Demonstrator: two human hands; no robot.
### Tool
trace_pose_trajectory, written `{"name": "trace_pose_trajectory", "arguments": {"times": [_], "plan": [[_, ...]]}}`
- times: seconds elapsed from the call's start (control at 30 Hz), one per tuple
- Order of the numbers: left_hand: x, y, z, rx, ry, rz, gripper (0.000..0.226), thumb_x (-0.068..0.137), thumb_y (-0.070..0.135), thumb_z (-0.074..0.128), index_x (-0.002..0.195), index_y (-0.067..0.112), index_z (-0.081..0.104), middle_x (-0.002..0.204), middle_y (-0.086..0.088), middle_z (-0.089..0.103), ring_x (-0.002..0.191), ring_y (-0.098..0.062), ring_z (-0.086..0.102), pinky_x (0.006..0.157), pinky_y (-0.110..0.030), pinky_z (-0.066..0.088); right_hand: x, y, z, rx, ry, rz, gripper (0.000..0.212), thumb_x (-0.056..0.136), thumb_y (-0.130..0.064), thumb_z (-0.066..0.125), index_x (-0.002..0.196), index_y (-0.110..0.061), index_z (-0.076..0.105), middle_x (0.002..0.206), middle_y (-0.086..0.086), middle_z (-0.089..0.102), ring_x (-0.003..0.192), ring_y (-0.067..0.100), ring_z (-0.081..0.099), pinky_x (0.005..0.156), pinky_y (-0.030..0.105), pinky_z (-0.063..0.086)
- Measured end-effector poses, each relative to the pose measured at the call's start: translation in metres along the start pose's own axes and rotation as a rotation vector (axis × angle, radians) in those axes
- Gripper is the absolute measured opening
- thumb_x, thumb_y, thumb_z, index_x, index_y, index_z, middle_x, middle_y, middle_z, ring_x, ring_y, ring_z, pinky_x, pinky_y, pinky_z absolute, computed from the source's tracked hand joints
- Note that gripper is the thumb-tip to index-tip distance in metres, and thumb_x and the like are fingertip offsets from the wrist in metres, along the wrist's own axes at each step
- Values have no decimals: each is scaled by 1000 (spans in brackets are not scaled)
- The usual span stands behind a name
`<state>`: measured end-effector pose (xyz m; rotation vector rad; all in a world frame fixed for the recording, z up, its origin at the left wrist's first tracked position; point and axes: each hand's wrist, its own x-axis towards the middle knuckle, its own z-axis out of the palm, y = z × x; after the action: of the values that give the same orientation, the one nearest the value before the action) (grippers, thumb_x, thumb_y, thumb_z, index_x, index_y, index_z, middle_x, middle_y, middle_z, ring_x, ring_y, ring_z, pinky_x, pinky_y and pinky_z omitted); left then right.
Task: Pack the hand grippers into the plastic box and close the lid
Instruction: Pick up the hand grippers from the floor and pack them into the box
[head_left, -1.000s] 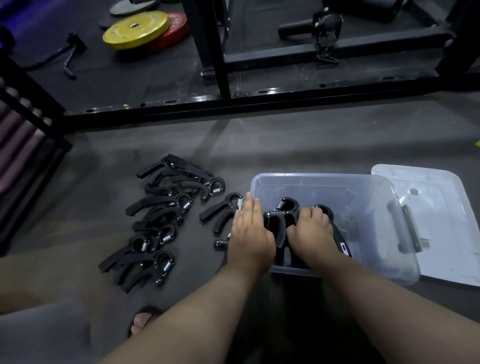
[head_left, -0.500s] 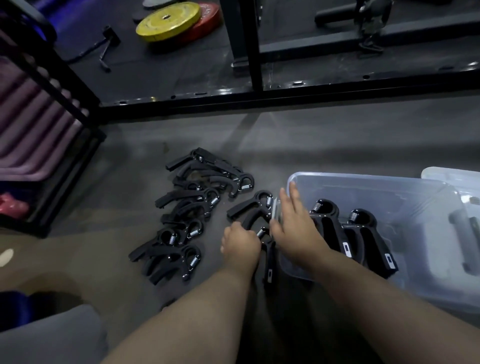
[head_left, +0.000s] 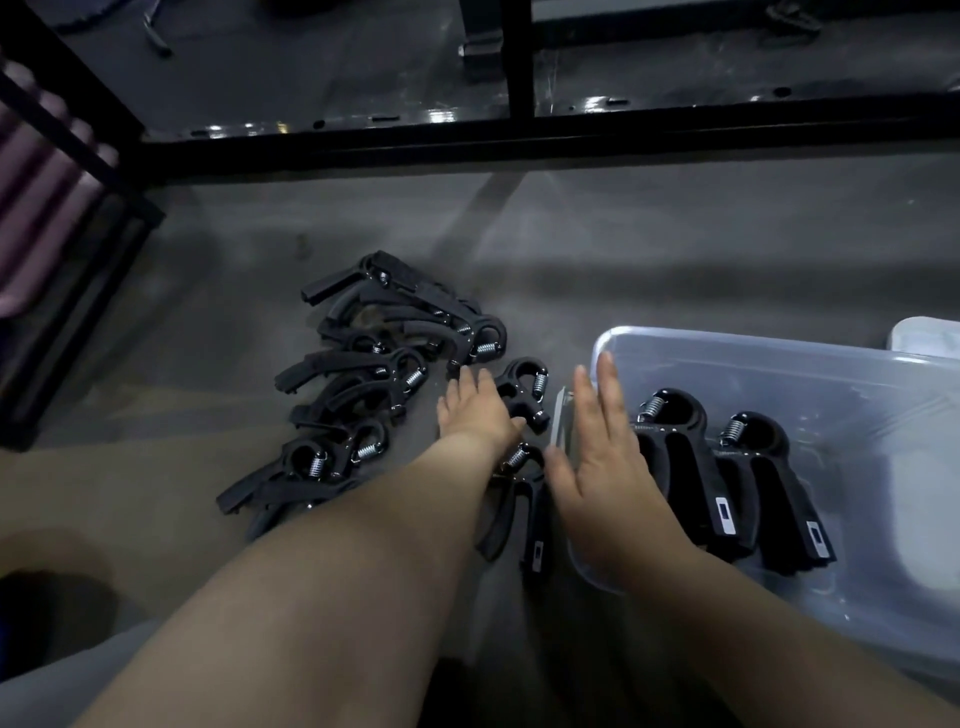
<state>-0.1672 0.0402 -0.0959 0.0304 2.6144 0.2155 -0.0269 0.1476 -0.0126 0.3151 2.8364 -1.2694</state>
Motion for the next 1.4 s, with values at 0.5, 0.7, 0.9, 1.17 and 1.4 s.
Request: {"name": "trace_pose_trajectory", "arguments": {"times": [0.5,0.7,0.9,1.17,1.4], "plan": [[-31,3,-44,-429,8,-102,35,82,36,54,110,15,58,99,-12,67,90,-30,64,84,-36,52,-4,-6,-11,27,-37,8,74,99,-33,43,157,-30,-3,151,-27,-36,150,4,-3,119,32,18],[-91,8,-126,-1275,-355,-77,23,92,27,41,87,18,62,70,-8,57,54,-22,55,66,-35,57,2,-10,-25,50,-97,48,59,101,-32,37,156,-22,17,163,-12,-16,149,17,19,117,36,25],[-145,16,-152,-1270,-476,132,38,99,30,30,118,24,63,113,-11,71,97,-26,69,90,-42,51,6,-40,-72,572,8,217,46,94,-51,41,132,-30,55,135,-4,60,127,17,54,115,40,35],[-204,74,-115,-913,-355,341,31,101,25,40,123,29,62,115,-1,71,107,-23,67,87,-34,51,-21,-27,-130,397,-26,208,9,90,-23,49,99,-27,51,94,0,65,91,21,65,86,38,53],[-211,88,-65,-230,37,529,52,95,20,45,147,20,38,154,-2,34,143,-20,27,115,-26,19,-53,72,-175,118,160,465,20,93,-7,39,111,-12,47,104,12,60,91,28,55,79,35,44]]}}
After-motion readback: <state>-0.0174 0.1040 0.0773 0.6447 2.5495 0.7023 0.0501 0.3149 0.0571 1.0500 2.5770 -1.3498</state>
